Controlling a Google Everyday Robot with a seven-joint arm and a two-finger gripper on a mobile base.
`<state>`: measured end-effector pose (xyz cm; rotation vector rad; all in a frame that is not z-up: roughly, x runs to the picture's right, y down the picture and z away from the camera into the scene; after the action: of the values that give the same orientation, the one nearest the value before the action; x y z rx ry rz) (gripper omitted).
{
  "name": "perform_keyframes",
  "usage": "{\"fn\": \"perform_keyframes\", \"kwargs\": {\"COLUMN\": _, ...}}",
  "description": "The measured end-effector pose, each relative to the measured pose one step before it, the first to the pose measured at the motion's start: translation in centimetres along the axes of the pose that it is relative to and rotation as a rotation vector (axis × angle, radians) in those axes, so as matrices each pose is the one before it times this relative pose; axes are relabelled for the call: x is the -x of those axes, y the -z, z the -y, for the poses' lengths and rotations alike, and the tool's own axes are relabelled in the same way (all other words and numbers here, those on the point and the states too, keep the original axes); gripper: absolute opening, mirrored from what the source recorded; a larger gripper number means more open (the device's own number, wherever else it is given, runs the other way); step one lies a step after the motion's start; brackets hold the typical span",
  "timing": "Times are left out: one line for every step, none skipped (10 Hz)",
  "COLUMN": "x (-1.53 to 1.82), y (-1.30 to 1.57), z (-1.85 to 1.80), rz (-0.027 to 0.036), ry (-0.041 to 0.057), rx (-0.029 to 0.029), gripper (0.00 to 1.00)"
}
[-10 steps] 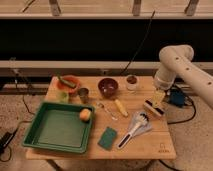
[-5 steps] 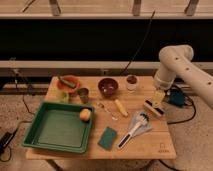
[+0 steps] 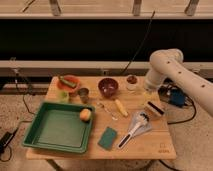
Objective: Place fork in purple bowl
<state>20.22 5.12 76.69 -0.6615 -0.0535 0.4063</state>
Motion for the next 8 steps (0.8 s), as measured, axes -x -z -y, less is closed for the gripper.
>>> {"fn": "perform_keyframes", "kwargs": {"x": 0.817, "y": -0.616, "z": -0.353, "rz": 0.02679, "ry": -0.01572, "rx": -0.00265, "gripper": 0.80}}
{"fn": "perform_keyframes", "kwargs": {"x": 1.141, "y": -0.875, "z": -0.422, "rz": 0.03458, "ry": -0.01739, "rx": -0.00453, "gripper": 0.80}}
{"fn": "perform_keyframes", "kwargs": {"x": 1.471, "y": -1.096, "z": -0.448, "rz": 0.04337, "ry": -0.01644, "rx": 0.00214, "gripper": 0.80}}
{"fn": "perform_keyframes", "kwargs": {"x": 0.722, "y": -1.495, "z": -0.419, "rz": 0.06113, "ry": -0.02647, "rx": 0.00502, "gripper": 0.80}}
{"fn": "perform_keyframes", "kwargs": {"x": 0.219, "y": -1.138, "z": -0.230, "rz": 0.06591, "ry": -0.02853, "rx": 0.00316, "gripper": 0.80}}
{"fn": "perform_keyframes", "kwargs": {"x": -0.374, "y": -0.783, "z": -0.091, "rz": 0.05878, "ry": -0.01796, "rx": -0.00015, "gripper": 0.80}}
{"fn": "perform_keyframes", "kwargs": {"x": -0.262, "y": -0.377, "z": -0.035, "rz": 0.04542, "ry": -0.00648, "rx": -0.00169, "gripper": 0.80}}
{"fn": "perform_keyframes", "kwargs": {"x": -0.208, "y": -0.592, "z": -0.295, "rz": 0.07601, "ry": 0.00435, "rx": -0.00149, "gripper": 0.80}}
